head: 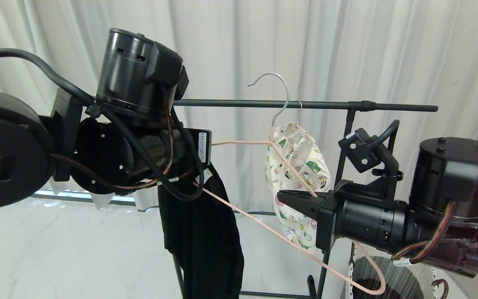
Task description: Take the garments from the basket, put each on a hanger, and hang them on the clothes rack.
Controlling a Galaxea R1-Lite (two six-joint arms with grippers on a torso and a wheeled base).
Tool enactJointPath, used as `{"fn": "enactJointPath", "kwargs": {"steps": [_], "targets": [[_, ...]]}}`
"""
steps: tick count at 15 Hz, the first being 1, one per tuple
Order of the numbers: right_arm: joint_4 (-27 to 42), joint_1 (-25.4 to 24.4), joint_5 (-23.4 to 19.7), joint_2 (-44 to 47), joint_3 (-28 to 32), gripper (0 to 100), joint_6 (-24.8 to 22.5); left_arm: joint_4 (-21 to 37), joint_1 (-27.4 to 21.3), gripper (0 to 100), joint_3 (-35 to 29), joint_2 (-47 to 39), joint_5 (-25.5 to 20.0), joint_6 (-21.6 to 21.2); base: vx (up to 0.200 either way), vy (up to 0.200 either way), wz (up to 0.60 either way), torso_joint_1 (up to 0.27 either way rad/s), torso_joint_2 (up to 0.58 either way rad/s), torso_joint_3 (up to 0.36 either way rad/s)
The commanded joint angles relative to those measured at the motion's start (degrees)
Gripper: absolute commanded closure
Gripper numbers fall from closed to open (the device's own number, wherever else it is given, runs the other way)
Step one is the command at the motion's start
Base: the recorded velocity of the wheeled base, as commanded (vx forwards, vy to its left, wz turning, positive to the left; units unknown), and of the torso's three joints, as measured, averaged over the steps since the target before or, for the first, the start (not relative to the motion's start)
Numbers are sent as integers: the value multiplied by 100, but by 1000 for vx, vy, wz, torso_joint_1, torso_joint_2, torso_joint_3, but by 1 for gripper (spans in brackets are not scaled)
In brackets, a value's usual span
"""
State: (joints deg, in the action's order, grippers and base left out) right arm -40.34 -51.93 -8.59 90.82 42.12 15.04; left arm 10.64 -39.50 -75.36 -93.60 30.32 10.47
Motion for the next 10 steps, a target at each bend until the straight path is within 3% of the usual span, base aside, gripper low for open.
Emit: {"fn": "enactJointPath", "kwargs": {"steps": [1,6,10], "targets": [[0,-54,-2,173,112,100,-1,-1,-251,100,-128,26,-17,25,0,0,0,0,0,0],[0,-212,7,357,156,100,34,-1,-752,100,-444,35,-316,34,0,0,0,0,0,0],[0,-221,16,419,209,100,60,-106,-849,100,-453,87,-334,25,0,0,0,0,0,0]]}}
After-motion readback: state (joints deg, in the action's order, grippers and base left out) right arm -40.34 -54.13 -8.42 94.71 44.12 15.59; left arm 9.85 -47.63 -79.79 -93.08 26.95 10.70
